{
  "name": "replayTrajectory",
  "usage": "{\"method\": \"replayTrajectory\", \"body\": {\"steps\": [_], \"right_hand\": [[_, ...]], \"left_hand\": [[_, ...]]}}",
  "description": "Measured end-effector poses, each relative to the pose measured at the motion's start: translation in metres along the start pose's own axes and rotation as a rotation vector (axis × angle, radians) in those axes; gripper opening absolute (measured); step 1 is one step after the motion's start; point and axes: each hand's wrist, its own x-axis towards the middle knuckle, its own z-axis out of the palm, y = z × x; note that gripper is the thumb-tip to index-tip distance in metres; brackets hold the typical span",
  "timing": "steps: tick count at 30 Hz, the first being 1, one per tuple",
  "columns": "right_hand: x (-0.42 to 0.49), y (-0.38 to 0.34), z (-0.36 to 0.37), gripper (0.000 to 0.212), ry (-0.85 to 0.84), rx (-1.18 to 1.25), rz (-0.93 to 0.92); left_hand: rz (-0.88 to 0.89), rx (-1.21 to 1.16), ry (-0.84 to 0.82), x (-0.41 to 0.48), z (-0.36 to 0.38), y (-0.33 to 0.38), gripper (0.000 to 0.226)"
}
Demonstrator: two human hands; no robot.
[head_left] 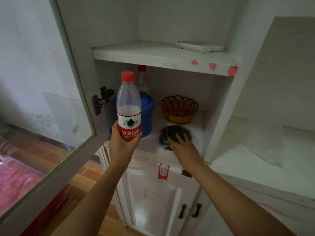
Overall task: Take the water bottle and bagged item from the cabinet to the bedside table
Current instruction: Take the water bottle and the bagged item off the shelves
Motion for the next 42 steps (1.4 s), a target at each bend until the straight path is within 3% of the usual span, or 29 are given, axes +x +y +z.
{"method": "replayTrajectory", "body": {"steps": [14, 22, 28, 42], "right_hand": [[-0.054, -0.014, -0.011, 0.044, 0.032, 0.063, -0.034], [-0.059, -0.017, -0.010, 0.069, 0.028, -0.074, 0.003], [-0.055, -0.019, -0.005, 0.058, 0.097, -0.049, 0.013], [-0.052, -0.029, -0.002, 0.067, 0.233, -0.127, 0.042]], "left_hand": [[0.039, -0.013, -0.024, -0.017, 0.002, 0.001, 0.073], [0.053, 0.011, -0.045, -0.024, -0.007, 0.003, 0.070], [0.053, 0.019, -0.055, -0.025, -0.016, 0.005, 0.069], [0.018, 0.016, -0.067, -0.029, -0.028, -0.004, 0.069]]}}
